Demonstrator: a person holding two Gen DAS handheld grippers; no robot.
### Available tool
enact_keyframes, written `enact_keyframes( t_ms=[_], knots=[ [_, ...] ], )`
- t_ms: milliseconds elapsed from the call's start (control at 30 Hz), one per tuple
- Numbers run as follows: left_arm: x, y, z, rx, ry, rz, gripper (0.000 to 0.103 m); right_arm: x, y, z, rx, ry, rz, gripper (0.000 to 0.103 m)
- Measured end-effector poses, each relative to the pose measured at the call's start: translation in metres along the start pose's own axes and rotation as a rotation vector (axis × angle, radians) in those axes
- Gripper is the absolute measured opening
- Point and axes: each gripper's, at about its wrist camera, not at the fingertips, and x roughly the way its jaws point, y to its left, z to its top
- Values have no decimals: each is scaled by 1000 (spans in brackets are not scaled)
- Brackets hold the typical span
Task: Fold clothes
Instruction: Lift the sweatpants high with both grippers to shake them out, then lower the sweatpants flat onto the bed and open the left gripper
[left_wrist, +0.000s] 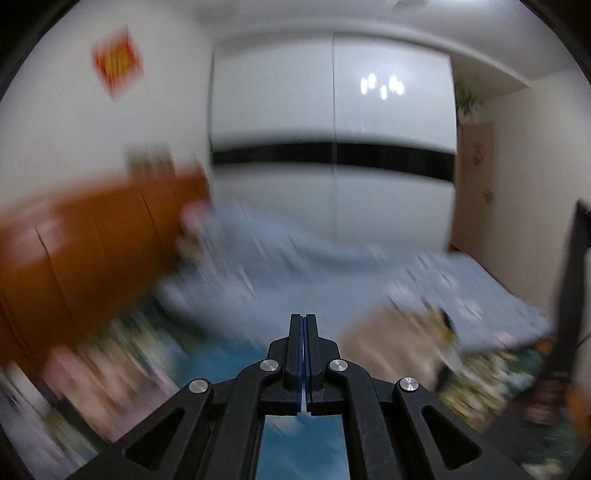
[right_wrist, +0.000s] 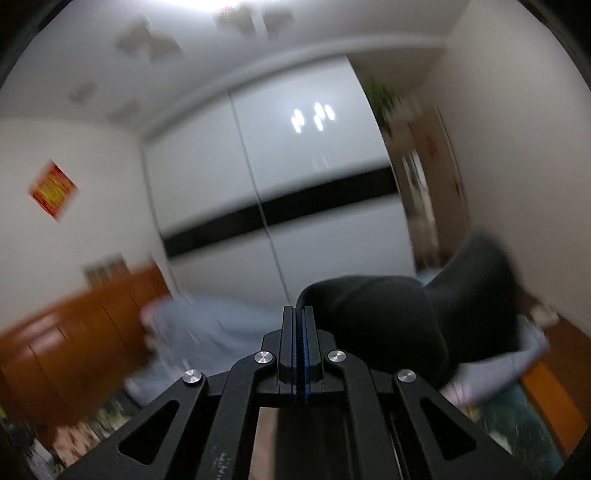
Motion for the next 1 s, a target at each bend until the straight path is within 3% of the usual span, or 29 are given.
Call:
enact_keyframes(
  t_ms=[100, 267, 367, 400, 467, 567, 667, 867, 900, 933, 1000],
  knots=[
    [77, -7, -73, -184, 218, -165, 1, 58, -30, -41, 63, 145, -87, 2],
    [174, -38, -144, -254, 509, -203, 6, 110, -83, -95, 181, 305, -172, 2],
    [214, -51, -171, -294, 598, -197, 37, 113, -110, -118, 199, 330, -224, 2],
    [227, -56, -180, -308, 623, -192, 55, 116, -115, -122, 199, 335, -242, 2],
    [252, -65, -199, -342, 672, -186, 61, 112, -139, -130, 209, 342, -268, 2],
    [283, -78, -227, -411, 724, -197, 62, 108, -174, -141, 235, 355, -315, 2],
    [307, -93, -246, -429, 726, -200, 64, 111, -195, -143, 260, 381, -350, 2],
    [328, -124, -262, -343, 705, -233, 62, 123, -225, -158, 280, 433, -394, 2],
    [329, -130, -263, -313, 699, -232, 59, 125, -228, -160, 285, 439, -397, 2],
    [329, -136, -263, -276, 690, -224, 43, 127, -230, -162, 289, 445, -400, 2],
    [328, -145, -263, -206, 674, -210, 35, 131, -233, -168, 291, 455, -403, 2]
  ],
)
